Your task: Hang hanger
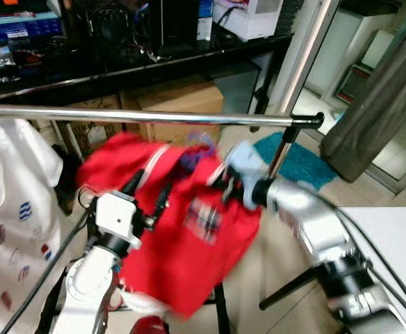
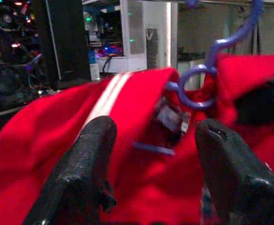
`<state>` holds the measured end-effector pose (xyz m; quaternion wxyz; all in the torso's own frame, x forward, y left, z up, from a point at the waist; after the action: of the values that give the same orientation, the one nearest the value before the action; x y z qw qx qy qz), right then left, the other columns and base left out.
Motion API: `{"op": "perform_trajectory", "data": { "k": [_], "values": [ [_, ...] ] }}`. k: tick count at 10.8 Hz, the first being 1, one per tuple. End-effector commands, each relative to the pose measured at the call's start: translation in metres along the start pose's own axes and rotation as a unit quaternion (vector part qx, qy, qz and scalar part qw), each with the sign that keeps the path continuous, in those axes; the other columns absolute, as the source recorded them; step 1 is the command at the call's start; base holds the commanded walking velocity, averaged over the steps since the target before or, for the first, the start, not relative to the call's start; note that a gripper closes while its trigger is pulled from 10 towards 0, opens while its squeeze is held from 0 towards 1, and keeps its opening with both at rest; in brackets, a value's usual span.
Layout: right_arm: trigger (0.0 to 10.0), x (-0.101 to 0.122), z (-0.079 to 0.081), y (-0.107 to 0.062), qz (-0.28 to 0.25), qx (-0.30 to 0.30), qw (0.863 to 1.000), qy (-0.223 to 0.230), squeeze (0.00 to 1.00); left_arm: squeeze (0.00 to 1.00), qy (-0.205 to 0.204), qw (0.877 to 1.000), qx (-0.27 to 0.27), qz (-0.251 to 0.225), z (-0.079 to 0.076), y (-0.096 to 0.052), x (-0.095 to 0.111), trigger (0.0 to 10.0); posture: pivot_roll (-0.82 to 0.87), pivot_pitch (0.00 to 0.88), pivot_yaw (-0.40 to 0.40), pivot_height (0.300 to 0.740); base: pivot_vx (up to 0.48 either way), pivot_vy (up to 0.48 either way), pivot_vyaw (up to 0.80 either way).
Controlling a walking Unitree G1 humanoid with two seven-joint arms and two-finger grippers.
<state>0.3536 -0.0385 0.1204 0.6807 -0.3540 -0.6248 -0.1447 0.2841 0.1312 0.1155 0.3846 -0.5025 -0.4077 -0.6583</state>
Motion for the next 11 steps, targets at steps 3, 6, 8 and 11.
{"op": "perform_trajectory", "data": {
  "k": [3, 6, 8, 11],
  "values": [
    [10.0, 0.039, -0.028, -0.003, -0.061, -0.059, 0.992, 0.093, 0.0, 0.0, 0.014, 1.0, -0.015, 0.0, -0.004, 0.0, 0.0, 10.0, 0.19, 0.0, -0.038, 0.736, 0.0, 0.0, 0.0],
    [10.0, 0.04, -0.029, -0.008, -0.064, -0.062, 0.991, 0.104, 0.0, 0.0, 0.017, 1.0, -0.025, 0.003, -0.009, 0.0, -0.001, 10.0, 0.19, 0.0, -0.033, 0.736, 0.0, 0.0, 0.0],
    [10.0, 0.041, -0.024, -0.015, -0.065, -0.045, 0.991, 0.105, 0.0, 0.0, 0.017, 0.999, -0.028, 0.007, -0.01, -0.003, -0.003, 10.0, 0.18, 0.0, -0.028, 0.736, 0.0, 0.0, 0.0],
    [10.0, 0.05, -0.027, -0.014, -0.026, -0.066, 0.989, 0.127, 0.0, 0.0, 0.016, 0.999, -0.034, 0.008, -0.012, 0.0, -0.004, 10.0, 0.18, 0.0, -0.029, 0.736, 0.0, 0.0, 0.0]
  ]
}}
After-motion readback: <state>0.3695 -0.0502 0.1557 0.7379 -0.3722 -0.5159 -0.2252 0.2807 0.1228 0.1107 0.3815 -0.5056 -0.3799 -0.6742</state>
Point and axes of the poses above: a point about 5 cm out from each wrist's last joint towards the gripper, its own y axis pointing out of the wrist towards the gripper, its own x axis along the axis of the wrist's last joint, z = x × y, the point moved 6 cm from there along y, pointing out of the wrist towards the gripper, and after that the axes turned 1 degree about y, right-handed, at the moved point
